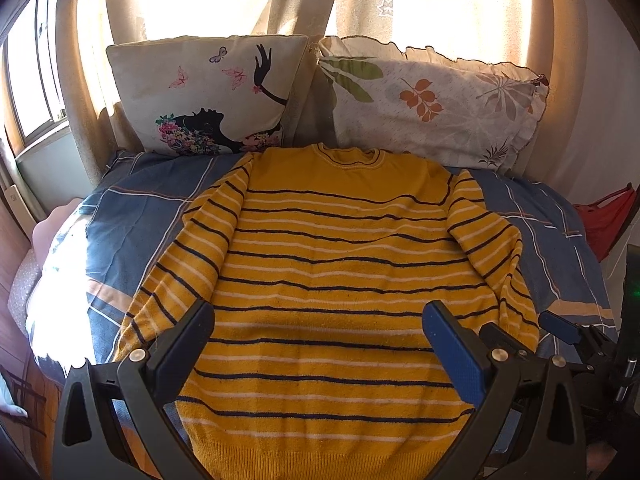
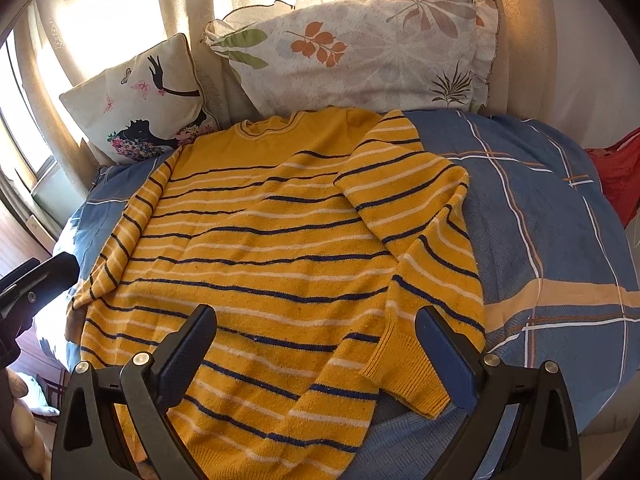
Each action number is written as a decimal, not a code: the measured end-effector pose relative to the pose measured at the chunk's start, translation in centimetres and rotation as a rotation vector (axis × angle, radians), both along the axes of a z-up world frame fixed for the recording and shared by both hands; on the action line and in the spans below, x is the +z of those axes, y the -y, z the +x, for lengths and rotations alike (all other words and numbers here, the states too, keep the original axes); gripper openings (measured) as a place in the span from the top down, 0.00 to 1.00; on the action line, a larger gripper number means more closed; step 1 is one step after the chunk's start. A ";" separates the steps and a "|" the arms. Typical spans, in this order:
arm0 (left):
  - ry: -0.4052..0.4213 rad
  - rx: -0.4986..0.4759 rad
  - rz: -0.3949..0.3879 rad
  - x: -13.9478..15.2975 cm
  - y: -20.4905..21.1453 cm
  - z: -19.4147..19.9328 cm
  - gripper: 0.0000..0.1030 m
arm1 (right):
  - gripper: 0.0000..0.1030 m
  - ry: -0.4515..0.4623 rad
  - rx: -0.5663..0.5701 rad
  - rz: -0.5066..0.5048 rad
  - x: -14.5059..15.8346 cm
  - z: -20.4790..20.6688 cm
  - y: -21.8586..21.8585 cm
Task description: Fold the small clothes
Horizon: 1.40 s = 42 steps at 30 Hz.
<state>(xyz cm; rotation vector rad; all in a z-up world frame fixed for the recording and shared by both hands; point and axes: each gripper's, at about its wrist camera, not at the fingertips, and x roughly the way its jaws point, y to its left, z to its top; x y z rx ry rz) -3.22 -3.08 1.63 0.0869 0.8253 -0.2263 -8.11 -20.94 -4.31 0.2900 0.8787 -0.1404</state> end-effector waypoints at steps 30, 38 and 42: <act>-0.016 0.017 0.004 -0.4 -0.6 -0.5 0.00 | 0.02 -0.038 -0.020 0.042 -1.0 -0.5 0.7; -0.045 -0.011 -0.032 0.7 -0.8 2.2 0.01 | 0.04 0.005 -0.068 0.056 -0.6 -1.1 2.0; -0.012 0.014 -0.039 1.7 -1.4 3.6 0.01 | 0.05 0.044 -0.135 -0.017 0.1 -2.0 4.6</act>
